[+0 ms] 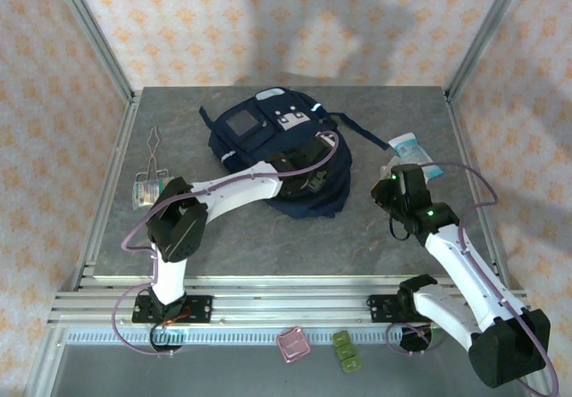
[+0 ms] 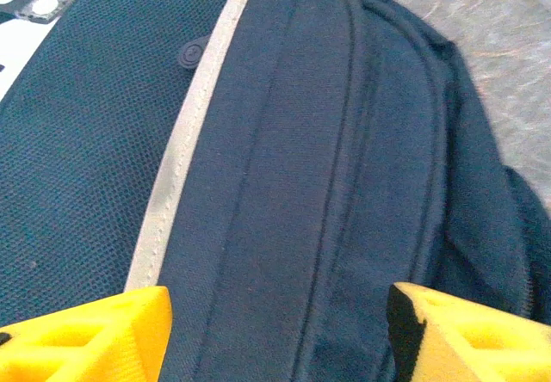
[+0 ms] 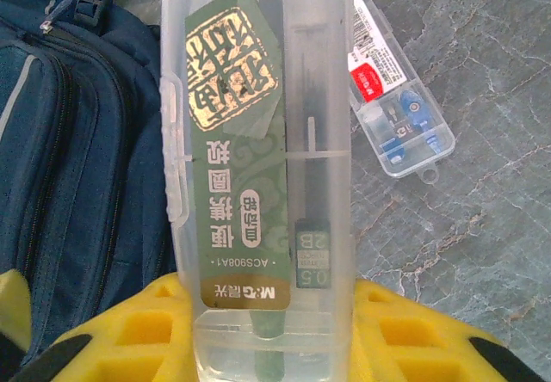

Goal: Pack the student bag

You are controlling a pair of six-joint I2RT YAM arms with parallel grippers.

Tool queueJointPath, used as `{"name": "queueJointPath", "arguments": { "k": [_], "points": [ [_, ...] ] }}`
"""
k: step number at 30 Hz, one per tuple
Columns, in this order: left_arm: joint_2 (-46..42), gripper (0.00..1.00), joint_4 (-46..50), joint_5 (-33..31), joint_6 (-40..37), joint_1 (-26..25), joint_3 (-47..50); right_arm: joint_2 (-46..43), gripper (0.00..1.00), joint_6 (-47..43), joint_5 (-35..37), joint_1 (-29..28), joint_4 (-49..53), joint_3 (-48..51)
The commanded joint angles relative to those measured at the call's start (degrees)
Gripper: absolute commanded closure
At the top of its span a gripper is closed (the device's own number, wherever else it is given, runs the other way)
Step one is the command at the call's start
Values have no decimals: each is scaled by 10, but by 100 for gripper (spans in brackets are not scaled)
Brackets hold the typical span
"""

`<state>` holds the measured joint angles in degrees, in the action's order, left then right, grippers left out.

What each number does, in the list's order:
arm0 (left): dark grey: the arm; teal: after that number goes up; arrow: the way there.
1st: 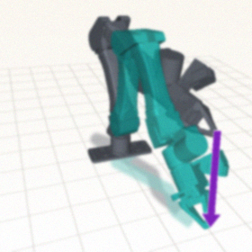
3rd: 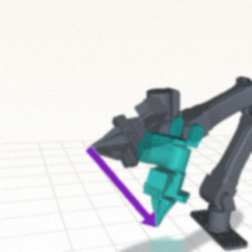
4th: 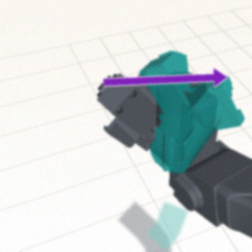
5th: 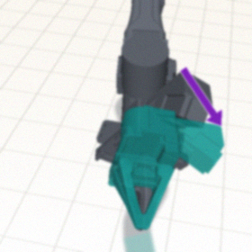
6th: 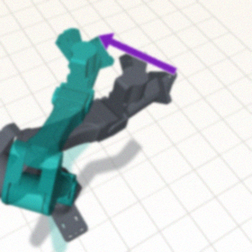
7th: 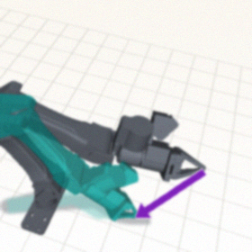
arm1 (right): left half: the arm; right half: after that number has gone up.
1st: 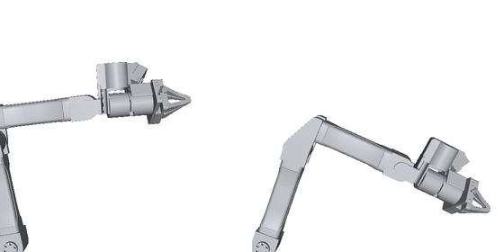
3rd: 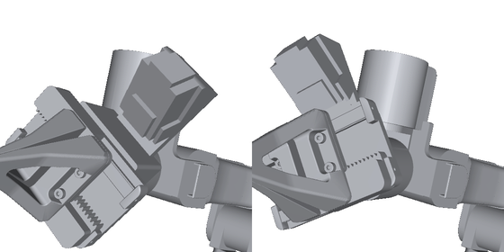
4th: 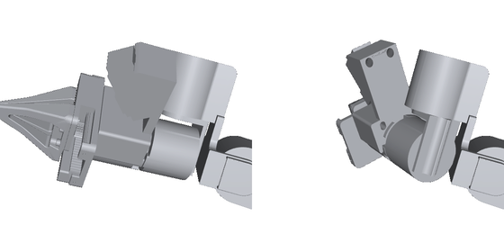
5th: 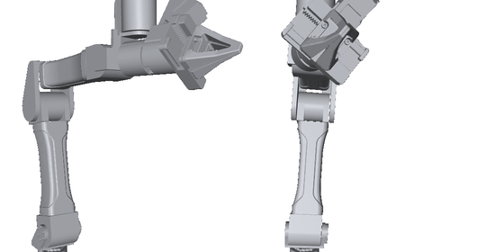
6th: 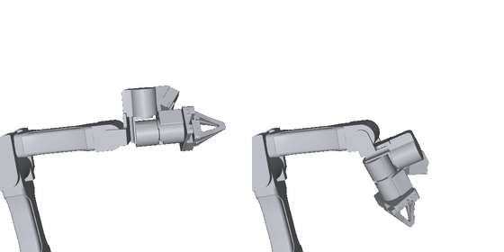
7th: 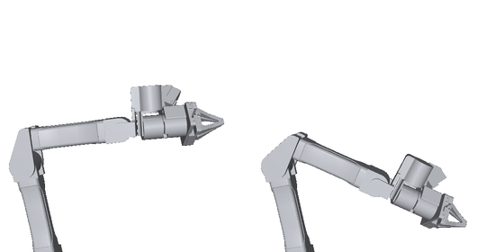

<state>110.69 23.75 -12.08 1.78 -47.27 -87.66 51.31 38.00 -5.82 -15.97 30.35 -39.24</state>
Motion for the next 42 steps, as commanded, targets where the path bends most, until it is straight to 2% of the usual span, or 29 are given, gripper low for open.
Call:
{"name": "queueJointPath", "arguments": {
  "k": [1,5,8,12,16,23,27,30,36,42],
  "points": [
    [23,35,33,-78,-22,-1,-15,-4,68,-9,0,0,-17,-7],
    [21,43,8,-133,-33,-1,1,-8,68,-6,-5,0,-20,-5],
    [17,54,9,-182,-34,1,-1,-9,68,-5,-6,0,-21,-5],
    [-10,71,0,-166,-37,1,4,-8,68,-4,-8,-1,-28,1],
    [-32,98,3,-163,-51,9,2,-2,68,-3,-20,0,-37,7],
    [-52,100,5,-156,-54,26,-3,9,68,-31,-58,0,-62,9],
    [-84,100,6,-118,-56,35,-35,48,68,-85,-138,-2,-88,0],
    [-93,100,18,-84,-56,43,-68,76,69,-121,-184,-22,-110,-15],
    [-94,100,30,-63,-58,46,-105,131,69,-177,-246,-85,-150,-60],
    [-99,100,25,-34,-48,47,-117,212,68,-173,-306,-122,-206,-108]
  ]
}}
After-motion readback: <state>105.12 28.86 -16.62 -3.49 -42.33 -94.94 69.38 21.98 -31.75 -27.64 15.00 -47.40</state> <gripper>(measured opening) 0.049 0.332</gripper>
